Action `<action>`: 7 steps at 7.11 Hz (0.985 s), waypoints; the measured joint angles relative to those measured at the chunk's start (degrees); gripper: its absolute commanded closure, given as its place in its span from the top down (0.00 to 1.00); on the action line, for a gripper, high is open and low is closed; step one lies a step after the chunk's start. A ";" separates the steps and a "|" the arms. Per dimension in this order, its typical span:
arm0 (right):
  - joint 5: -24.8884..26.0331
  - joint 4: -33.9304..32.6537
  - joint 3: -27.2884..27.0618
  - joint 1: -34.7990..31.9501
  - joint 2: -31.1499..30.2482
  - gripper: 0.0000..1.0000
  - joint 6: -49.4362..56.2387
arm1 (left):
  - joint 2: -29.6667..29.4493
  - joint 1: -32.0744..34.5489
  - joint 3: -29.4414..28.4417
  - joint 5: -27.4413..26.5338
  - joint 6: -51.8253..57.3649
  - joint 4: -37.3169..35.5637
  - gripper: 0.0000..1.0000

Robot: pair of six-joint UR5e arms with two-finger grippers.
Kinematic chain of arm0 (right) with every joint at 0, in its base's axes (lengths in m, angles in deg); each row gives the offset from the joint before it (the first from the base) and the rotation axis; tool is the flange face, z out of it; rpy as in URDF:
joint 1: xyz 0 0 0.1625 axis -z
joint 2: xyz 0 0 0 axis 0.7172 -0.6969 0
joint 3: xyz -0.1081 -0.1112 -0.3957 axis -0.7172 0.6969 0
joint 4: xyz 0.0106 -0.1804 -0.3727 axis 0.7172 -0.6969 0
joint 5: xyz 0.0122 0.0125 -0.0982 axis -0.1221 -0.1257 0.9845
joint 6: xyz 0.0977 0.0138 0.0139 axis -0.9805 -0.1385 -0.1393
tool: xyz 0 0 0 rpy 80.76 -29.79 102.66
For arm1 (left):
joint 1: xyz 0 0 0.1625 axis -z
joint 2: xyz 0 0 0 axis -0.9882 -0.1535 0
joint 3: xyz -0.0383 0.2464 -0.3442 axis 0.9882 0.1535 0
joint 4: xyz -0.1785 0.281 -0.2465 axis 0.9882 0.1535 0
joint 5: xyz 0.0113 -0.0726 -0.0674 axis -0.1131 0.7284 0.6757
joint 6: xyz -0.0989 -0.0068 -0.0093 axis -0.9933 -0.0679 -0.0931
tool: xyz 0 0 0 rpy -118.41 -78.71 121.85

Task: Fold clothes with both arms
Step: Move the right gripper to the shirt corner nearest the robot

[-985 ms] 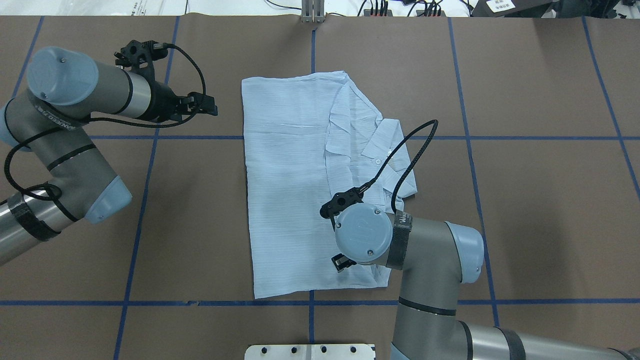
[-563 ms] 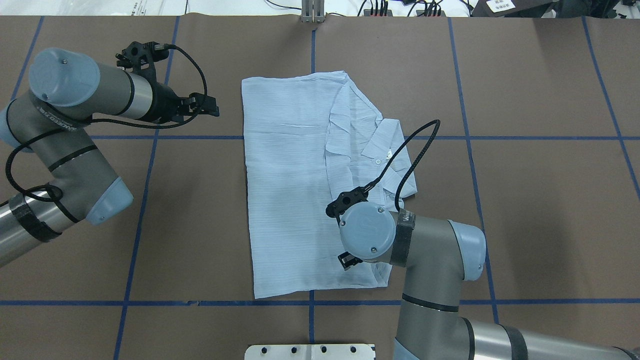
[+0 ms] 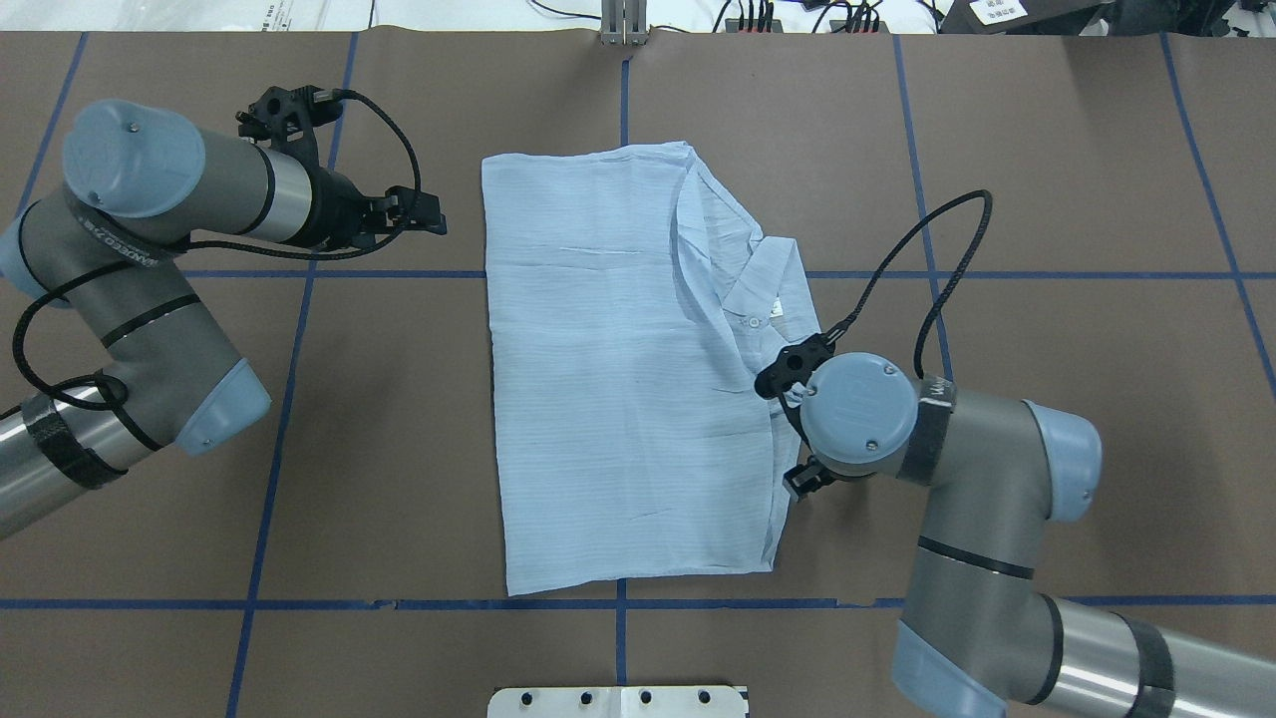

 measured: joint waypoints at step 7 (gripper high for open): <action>1.40 14.31 -1.41 5.24 1.60 0.95 -60.67 | -0.10 -0.31 0.10 0.15 -0.04 -0.01 0.99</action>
